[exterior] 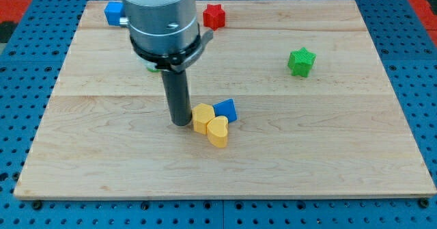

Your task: Push the blue cube right and a bit down

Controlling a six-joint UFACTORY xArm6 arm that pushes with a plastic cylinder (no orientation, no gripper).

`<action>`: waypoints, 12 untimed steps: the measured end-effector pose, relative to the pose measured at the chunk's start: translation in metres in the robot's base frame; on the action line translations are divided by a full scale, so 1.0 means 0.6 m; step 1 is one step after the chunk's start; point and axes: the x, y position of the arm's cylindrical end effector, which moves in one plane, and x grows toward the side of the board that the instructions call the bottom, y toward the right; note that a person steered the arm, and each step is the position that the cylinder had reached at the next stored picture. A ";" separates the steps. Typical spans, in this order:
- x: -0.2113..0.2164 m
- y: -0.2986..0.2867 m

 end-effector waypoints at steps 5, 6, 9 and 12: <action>-0.488 -0.089; -0.507 -0.129; -0.372 -0.262; -0.465 -0.282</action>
